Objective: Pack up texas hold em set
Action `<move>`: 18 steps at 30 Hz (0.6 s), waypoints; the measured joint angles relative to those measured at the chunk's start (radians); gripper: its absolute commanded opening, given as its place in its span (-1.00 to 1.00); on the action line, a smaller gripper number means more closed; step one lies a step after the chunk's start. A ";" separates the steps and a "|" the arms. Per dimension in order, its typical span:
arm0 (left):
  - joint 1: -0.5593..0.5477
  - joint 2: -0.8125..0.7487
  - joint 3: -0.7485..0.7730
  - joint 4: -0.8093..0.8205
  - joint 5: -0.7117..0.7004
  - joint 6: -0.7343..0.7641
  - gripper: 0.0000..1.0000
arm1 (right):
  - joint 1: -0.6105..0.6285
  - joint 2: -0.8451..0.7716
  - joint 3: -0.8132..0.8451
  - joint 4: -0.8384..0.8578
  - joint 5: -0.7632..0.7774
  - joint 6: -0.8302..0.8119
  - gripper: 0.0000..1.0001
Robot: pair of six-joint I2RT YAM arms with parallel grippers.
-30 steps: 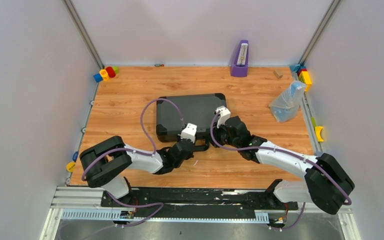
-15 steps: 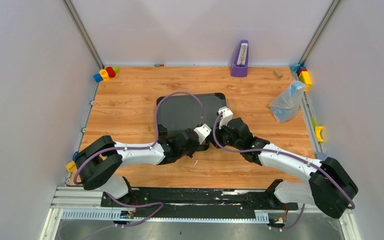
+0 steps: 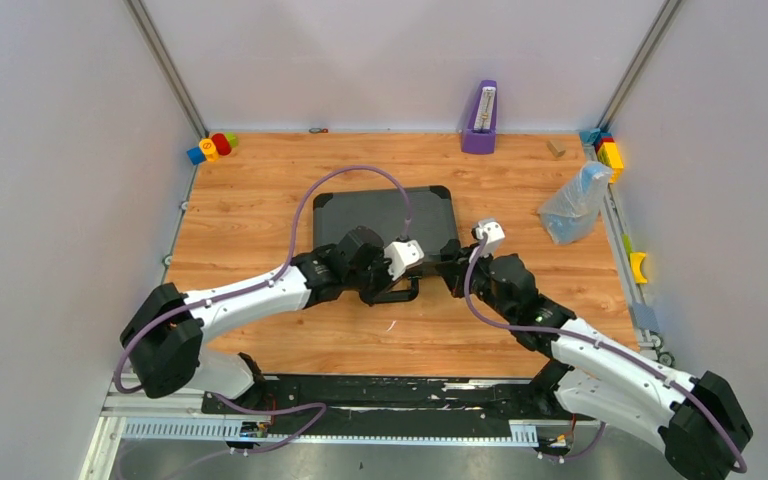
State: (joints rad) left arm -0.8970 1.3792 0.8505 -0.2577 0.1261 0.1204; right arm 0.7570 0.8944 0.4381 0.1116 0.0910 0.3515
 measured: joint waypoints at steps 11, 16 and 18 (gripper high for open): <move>-0.003 0.161 0.097 -0.036 -0.017 0.119 -1.00 | 0.000 -0.077 -0.034 0.006 0.082 0.016 -1.00; -0.003 0.274 0.103 -0.004 -0.107 0.139 -1.00 | 0.000 -0.084 -0.034 0.006 0.091 0.020 -1.00; -0.002 0.298 0.114 -0.013 -0.123 0.141 -1.00 | 0.000 -0.086 -0.034 0.006 0.091 0.021 -1.00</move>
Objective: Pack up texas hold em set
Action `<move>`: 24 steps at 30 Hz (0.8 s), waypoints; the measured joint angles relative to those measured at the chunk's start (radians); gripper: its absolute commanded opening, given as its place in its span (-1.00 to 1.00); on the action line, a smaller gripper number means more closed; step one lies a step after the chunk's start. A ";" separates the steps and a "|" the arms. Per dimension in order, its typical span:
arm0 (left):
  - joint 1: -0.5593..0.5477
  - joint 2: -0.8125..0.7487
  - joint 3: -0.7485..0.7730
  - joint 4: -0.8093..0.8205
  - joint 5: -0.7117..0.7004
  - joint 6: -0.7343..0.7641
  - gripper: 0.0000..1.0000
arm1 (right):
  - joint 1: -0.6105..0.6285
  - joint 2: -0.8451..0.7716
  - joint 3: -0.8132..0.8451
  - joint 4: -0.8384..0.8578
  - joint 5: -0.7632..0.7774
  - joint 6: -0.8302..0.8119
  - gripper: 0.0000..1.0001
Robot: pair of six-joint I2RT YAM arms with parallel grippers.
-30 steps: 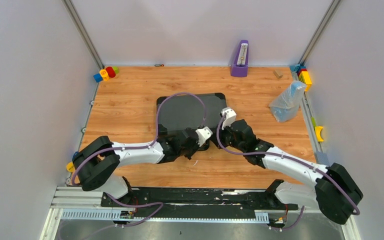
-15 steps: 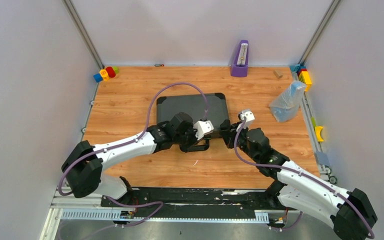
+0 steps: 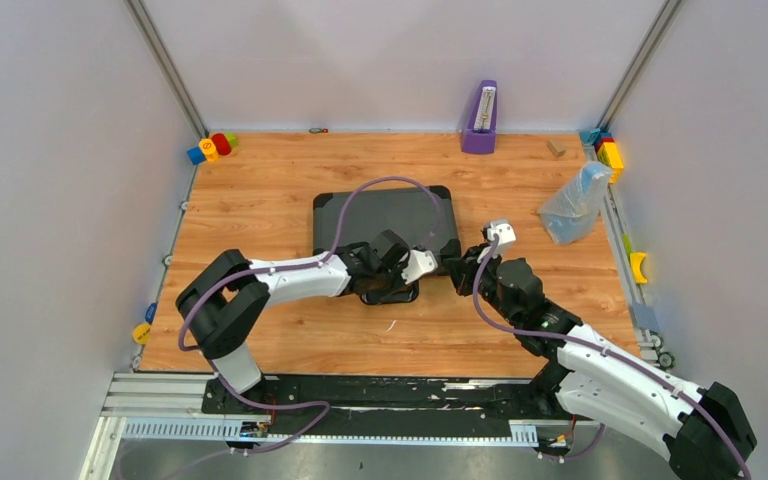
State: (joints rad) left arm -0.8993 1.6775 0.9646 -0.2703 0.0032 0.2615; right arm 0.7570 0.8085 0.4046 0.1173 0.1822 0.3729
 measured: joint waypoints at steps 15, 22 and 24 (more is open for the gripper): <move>-0.009 -0.047 -0.020 0.027 -0.031 0.039 -1.00 | 0.000 -0.017 -0.013 0.002 0.004 0.002 -1.00; -0.063 0.026 -0.024 0.064 -0.107 0.080 -1.00 | 0.000 -0.035 -0.021 0.004 0.012 0.004 -1.00; -0.076 0.055 -0.001 0.066 -0.131 0.097 -1.00 | 0.000 -0.043 -0.025 0.008 0.016 0.005 -1.00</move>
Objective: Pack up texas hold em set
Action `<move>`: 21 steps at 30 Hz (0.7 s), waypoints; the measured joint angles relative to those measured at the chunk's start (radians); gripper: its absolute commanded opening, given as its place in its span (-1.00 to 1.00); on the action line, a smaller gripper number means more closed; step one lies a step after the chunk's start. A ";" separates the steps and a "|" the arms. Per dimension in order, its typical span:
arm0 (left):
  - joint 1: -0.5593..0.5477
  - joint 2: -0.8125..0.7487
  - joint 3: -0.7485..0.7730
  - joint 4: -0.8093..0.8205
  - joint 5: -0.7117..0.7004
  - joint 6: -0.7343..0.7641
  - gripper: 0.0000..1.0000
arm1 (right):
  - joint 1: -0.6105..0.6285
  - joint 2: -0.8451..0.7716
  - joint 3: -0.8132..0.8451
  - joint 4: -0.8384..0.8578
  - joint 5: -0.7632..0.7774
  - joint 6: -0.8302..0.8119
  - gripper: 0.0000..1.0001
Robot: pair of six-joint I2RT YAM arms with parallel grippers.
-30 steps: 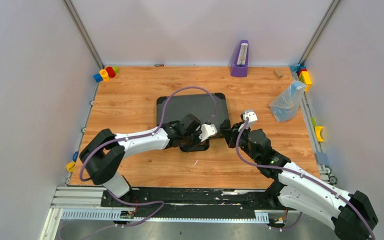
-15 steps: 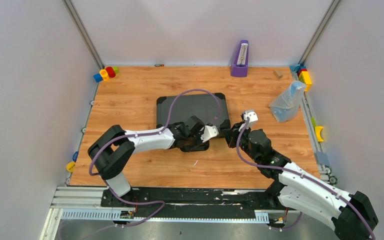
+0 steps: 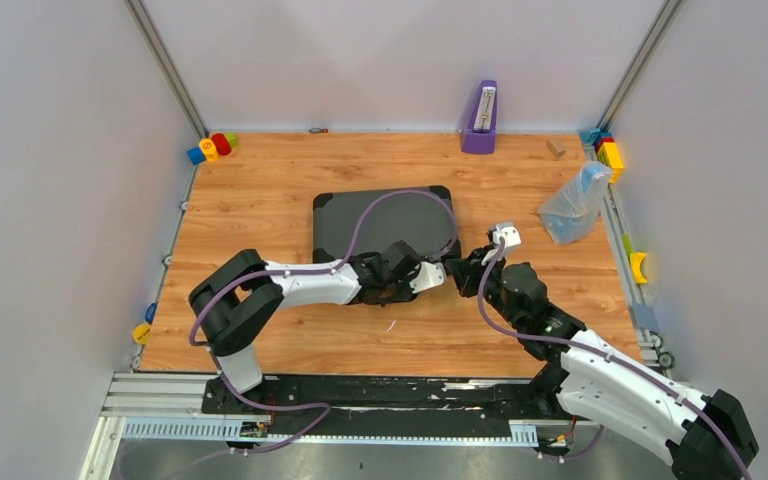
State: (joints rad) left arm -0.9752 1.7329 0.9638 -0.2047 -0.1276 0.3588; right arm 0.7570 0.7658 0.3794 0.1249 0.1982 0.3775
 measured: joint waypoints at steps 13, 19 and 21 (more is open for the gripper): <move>-0.031 0.074 0.076 0.000 -0.061 -0.003 -1.00 | 0.000 -0.035 -0.007 0.001 0.021 0.006 -1.00; -0.028 -0.104 -0.010 -0.045 -0.026 -0.021 -0.94 | 0.000 -0.042 -0.007 0.000 0.046 0.006 -1.00; -0.028 -0.213 -0.026 -0.057 0.008 -0.024 -0.87 | 0.000 -0.058 -0.011 0.001 0.061 0.007 -0.99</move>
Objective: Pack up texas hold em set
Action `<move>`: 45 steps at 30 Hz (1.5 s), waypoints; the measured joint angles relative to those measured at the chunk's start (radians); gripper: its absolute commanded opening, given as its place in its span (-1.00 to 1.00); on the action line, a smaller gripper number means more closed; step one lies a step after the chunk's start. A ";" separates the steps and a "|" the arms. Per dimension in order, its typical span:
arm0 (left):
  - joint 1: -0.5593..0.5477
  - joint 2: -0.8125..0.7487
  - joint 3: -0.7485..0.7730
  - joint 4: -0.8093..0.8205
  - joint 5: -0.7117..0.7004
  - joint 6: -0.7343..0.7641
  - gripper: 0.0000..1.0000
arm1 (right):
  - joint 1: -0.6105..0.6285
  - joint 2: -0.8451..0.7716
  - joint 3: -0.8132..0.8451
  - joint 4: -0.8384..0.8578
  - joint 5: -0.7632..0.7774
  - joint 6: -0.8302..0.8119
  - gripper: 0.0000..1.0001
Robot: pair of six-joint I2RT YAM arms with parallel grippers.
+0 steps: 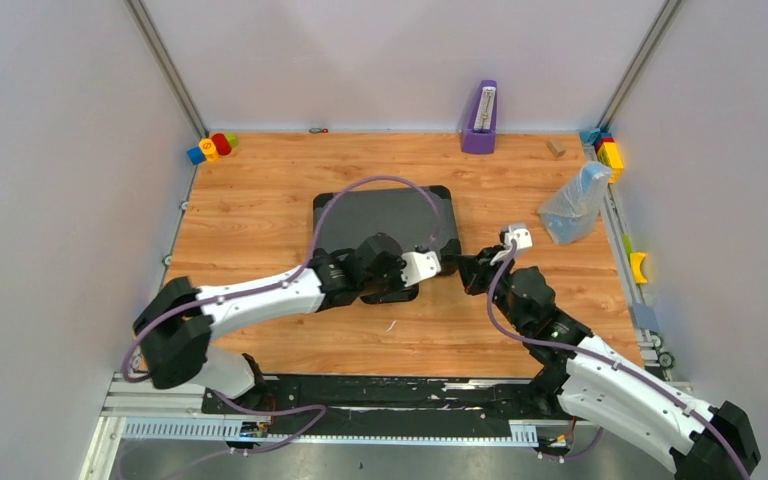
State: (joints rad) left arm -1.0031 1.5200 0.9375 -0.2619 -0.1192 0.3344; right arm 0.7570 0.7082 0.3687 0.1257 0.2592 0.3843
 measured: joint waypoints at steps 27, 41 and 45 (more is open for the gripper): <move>0.561 -0.792 -0.389 0.309 -0.276 -0.397 0.99 | -0.410 0.182 -0.126 0.344 0.276 -0.193 0.94; 0.956 -0.446 -0.716 0.888 -0.173 -0.333 0.99 | -0.674 0.556 -0.096 0.534 0.110 -0.215 0.74; 0.981 -0.320 -0.716 1.028 -0.100 -0.334 0.92 | -0.713 0.579 -0.066 0.567 0.060 -0.243 0.74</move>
State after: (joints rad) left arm -0.0223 1.2003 0.2214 0.7662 -0.2192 0.0006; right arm 0.0444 1.2873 0.3031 0.6926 0.3195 0.1413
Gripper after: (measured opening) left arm 0.994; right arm 0.853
